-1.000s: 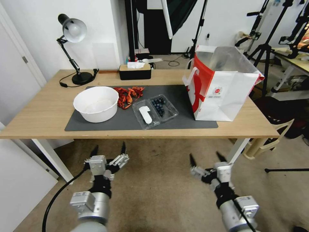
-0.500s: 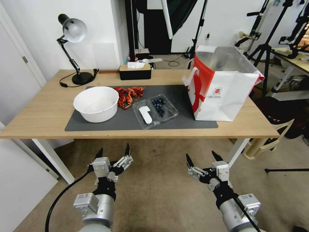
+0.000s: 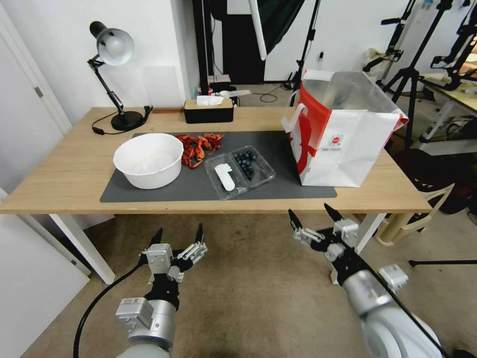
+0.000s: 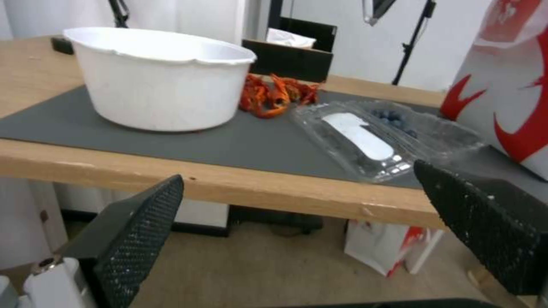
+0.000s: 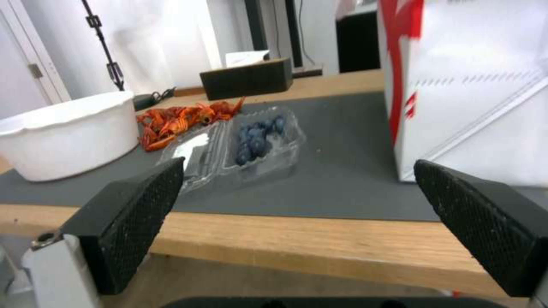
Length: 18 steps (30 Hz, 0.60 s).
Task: Close the takeout container lid, then place the container into the takeout bag.
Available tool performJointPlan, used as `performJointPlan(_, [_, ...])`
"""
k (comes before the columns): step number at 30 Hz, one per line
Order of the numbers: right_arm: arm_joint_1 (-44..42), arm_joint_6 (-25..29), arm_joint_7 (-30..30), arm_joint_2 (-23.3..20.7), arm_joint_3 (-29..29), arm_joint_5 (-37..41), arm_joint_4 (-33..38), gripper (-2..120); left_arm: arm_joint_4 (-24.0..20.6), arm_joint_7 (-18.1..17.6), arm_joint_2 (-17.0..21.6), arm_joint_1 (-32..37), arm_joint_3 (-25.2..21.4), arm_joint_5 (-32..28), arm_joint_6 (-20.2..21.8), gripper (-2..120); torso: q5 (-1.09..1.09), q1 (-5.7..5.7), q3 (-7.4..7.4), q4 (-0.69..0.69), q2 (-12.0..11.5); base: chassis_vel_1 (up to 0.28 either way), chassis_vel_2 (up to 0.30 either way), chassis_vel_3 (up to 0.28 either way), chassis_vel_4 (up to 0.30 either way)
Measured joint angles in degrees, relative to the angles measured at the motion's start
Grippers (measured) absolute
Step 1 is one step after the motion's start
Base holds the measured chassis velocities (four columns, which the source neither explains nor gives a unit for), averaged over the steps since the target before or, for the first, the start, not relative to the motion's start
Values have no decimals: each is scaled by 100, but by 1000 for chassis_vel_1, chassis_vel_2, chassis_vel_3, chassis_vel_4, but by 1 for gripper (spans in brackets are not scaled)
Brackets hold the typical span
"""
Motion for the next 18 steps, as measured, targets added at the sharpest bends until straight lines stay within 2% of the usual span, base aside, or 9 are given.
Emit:
performJointPlan(6, [971, -395, 477, -135, -578, 765, -605, 100, -7, 23, -85, 78, -85, 64, -88, 100, 1, -1, 0, 1, 0, 0, 0, 0, 0])
performJointPlan(12, [1588, -890, 866, -134, -1030, 1156, -840, 100, -10, 24, -157, 125, -114, 102, -156, 100, -1, 0, -1, 0, 0, 0, 0, 0, 0])
performJointPlan(15, [1904, -1141, 1078, -55, -1279, 1408, -958, 100, -10, 24, -173, 144, -142, 102, -184, 100, 0, -1, -1, 0, 0, 0, 0, 0, 0])
performJointPlan(18, [2311, -1555, 1550, 135, -1560, 1914, -1081, 100, -6, 22, -197, 146, -179, 94, -196, 100, 0, -1, -1, 0, 0, 0, 0, 0, 0])
